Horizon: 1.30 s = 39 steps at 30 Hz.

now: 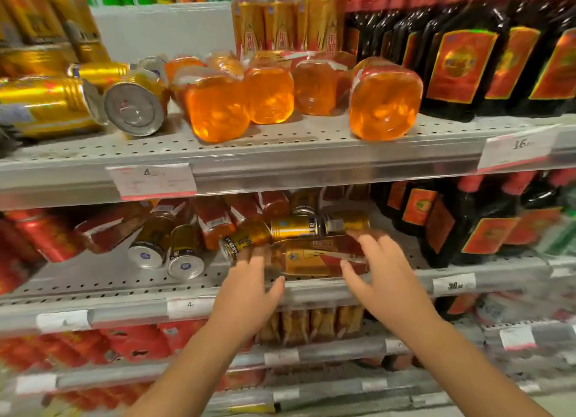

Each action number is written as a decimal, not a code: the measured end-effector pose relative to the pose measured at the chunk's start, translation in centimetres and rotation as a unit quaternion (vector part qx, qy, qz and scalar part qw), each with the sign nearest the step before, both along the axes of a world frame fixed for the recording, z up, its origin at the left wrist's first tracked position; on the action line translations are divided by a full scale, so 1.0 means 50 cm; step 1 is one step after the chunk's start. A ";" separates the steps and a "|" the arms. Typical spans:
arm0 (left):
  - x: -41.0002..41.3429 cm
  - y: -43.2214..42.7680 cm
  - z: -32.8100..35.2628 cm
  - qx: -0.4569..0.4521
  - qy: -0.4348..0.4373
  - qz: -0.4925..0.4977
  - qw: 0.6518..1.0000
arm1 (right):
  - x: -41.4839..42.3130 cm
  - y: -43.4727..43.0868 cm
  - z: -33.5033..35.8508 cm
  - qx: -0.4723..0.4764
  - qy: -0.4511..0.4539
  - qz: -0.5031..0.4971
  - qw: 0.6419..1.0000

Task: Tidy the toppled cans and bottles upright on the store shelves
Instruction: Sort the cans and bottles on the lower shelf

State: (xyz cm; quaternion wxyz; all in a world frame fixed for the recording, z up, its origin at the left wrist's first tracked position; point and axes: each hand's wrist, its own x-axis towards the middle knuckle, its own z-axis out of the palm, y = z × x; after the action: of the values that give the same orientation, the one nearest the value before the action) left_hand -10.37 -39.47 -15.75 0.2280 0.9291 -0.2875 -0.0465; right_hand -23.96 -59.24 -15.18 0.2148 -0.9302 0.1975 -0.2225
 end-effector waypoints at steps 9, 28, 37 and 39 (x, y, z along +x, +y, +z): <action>-0.015 -0.050 -0.019 -0.019 0.063 0.088 0.994 | 0.016 -0.070 -0.060 0.092 0.097 0.038 0.990; -0.071 -0.177 0.006 -0.029 -0.029 0.000 0.999 | -0.022 -0.144 -0.050 0.129 -0.027 -0.008 0.991; -0.131 -0.320 -0.021 0.036 -0.081 0.009 0.996 | -0.046 -0.100 -0.051 0.229 -0.029 -0.009 0.973; -0.141 -0.327 -0.020 0.005 -0.056 -0.005 0.998 | -0.043 -0.111 -0.043 0.251 -0.029 -0.010 0.967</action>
State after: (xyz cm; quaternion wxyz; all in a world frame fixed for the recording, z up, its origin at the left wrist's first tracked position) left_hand -17.41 -55.81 -16.75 0.2070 0.9298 -0.3042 0.0035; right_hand -26.12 -64.81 -17.31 0.4449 -0.8376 0.2499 -0.1949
